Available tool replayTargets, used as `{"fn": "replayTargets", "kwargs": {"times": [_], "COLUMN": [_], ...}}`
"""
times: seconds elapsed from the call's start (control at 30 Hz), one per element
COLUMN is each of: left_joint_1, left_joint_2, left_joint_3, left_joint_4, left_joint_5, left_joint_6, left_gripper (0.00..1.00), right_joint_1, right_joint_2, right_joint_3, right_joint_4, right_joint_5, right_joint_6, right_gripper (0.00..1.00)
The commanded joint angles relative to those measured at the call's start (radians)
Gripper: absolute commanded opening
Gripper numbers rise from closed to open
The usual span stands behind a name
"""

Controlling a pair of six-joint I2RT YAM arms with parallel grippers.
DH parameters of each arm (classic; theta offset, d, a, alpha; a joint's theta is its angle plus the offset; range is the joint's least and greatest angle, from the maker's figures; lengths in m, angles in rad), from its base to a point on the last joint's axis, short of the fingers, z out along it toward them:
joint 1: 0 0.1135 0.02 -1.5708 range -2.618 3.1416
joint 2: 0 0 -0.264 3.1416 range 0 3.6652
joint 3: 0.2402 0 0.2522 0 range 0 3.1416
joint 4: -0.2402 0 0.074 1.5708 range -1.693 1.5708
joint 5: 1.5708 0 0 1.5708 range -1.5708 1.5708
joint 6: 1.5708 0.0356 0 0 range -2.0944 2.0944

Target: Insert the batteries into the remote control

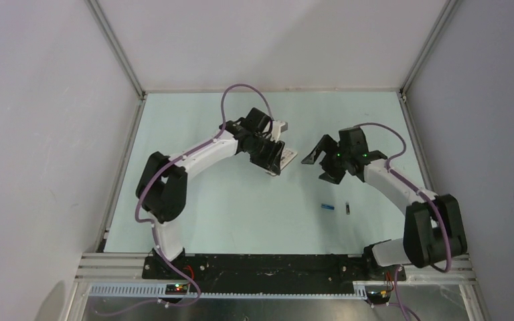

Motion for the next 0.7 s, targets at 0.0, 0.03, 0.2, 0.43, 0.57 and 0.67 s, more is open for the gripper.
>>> {"fn": "replayTargets", "kwargs": {"times": [0.0, 0.03, 0.2, 0.43, 0.57, 0.67], "left_joint_1": [-0.003, -0.003, -0.001, 0.012, 0.025, 0.026], "left_joint_2": [-0.120, -0.136, -0.175, -0.214, -0.218, -0.220], "left_joint_3": [-0.050, -0.057, -0.078, -0.038, -0.013, -0.017], "left_joint_4": [0.052, 0.053, 0.058, 0.059, 0.058, 0.059], "left_joint_5": [0.156, 0.175, 0.226, 0.252, 0.258, 0.248], "left_joint_6": [0.023, 0.029, 0.049, 0.059, 0.068, 0.083], "left_gripper": [0.01, 0.01, 0.01, 0.02, 0.03, 0.04], "right_joint_1": [0.021, 0.024, 0.031, 0.021, 0.018, 0.015], "right_joint_2": [0.072, 0.080, 0.111, 0.199, 0.203, 0.197], "right_joint_3": [-0.002, -0.002, -0.002, 0.013, 0.014, 0.013], "right_joint_4": [0.225, 0.258, 0.471, 0.507, 0.511, 0.523], "right_joint_5": [-0.243, -0.285, -0.382, -0.483, -0.489, -0.494], "right_joint_6": [0.182, 0.198, 0.327, 0.416, 0.435, 0.460], "right_gripper": [0.95, 0.96, 0.99, 0.89, 0.81, 0.73]}}
